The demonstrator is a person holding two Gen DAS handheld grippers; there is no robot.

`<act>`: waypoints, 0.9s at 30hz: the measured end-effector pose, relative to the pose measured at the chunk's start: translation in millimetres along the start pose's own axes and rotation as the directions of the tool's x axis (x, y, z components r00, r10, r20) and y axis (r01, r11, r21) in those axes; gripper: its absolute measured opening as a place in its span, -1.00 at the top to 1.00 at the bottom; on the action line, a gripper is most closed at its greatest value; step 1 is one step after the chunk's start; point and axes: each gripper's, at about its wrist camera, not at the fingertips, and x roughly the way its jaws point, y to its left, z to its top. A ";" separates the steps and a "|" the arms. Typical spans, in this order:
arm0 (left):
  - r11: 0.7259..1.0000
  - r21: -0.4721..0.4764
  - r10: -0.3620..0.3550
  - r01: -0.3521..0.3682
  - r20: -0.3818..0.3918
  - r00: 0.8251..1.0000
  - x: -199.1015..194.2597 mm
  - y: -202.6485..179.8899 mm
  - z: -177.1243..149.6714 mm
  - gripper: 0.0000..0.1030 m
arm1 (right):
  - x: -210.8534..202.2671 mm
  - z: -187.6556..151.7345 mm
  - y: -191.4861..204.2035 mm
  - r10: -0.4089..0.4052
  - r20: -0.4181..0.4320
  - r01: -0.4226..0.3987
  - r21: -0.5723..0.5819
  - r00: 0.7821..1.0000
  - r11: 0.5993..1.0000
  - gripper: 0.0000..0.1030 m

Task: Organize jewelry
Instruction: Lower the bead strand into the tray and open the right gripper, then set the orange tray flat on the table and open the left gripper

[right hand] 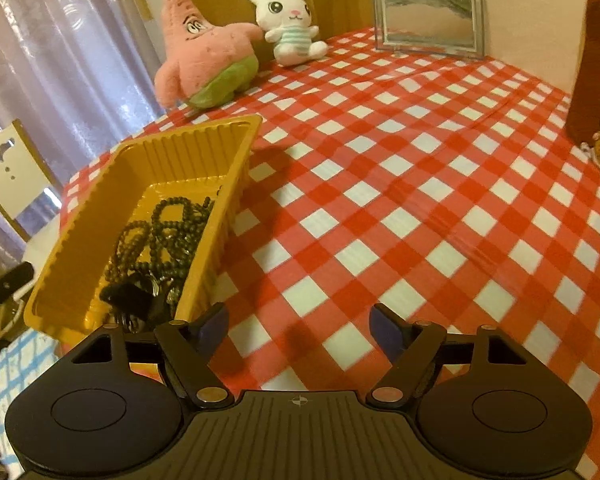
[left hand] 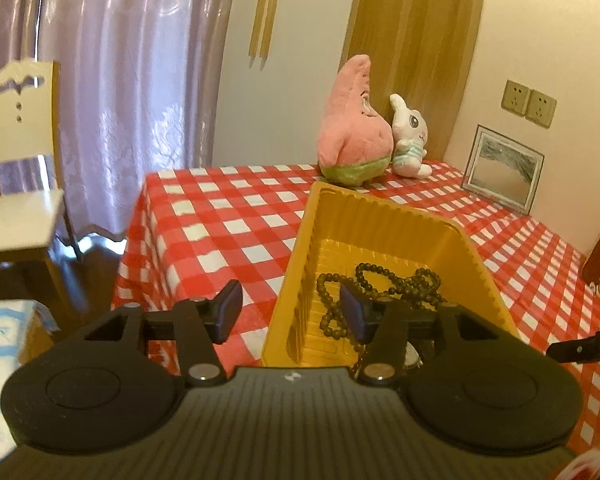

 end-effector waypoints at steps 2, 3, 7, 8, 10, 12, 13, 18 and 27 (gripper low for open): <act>0.999 0.030 0.016 -0.015 -0.017 1.000 -10.6 -9.4 2.2 -0.13 | -8.1 -4.9 0.1 0.005 0.013 -0.005 -0.024 1.000 1.000 -0.49; 0.999 0.045 0.021 -0.020 -0.023 1.000 -16.0 -15.1 2.5 -0.13 | -11.5 -7.2 0.3 0.004 0.013 -0.004 -0.033 1.000 0.999 -0.49; 0.993 0.110 0.050 -0.044 -0.056 0.997 -38.8 -45.4 -3.2 -0.15 | -23.2 -16.0 -3.5 0.024 0.003 -0.023 -0.035 1.000 0.999 -0.49; 0.991 0.126 0.055 -0.046 -0.069 0.996 -44.6 -54.4 -5.7 -0.16 | -26.1 -17.9 -5.5 0.027 -0.002 -0.027 -0.024 1.000 0.999 -0.49; 0.989 0.146 0.054 -0.039 -0.102 0.993 -53.2 -69.7 -9.7 -0.17 | -30.7 -21.0 -10.3 0.034 -0.029 -0.034 0.011 0.999 0.999 -0.49; 0.988 0.150 0.039 -0.018 -0.138 0.990 -62.4 -82.5 -14.0 -0.18 | -34.7 -22.7 -14.2 0.056 -0.062 -0.054 0.032 0.997 0.998 -0.49; 0.989 0.150 0.028 -0.004 -0.158 0.987 -66.4 -88.6 -15.8 -0.19 | -37.9 -24.7 -15.9 0.066 -0.066 -0.063 0.036 0.996 0.997 -0.49; 0.985 0.162 -0.006 0.053 -0.277 0.961 -73.6 -112.5 -20.3 -0.21 | -59.5 -36.0 -20.0 0.038 -0.075 -0.038 -0.001 0.996 0.999 -0.49; 0.963 0.201 -0.088 0.182 -0.401 0.912 -80.8 -124.1 -20.9 -0.21 | -101.4 -64.1 -16.4 -0.011 -0.089 0.018 0.084 0.996 0.996 -0.49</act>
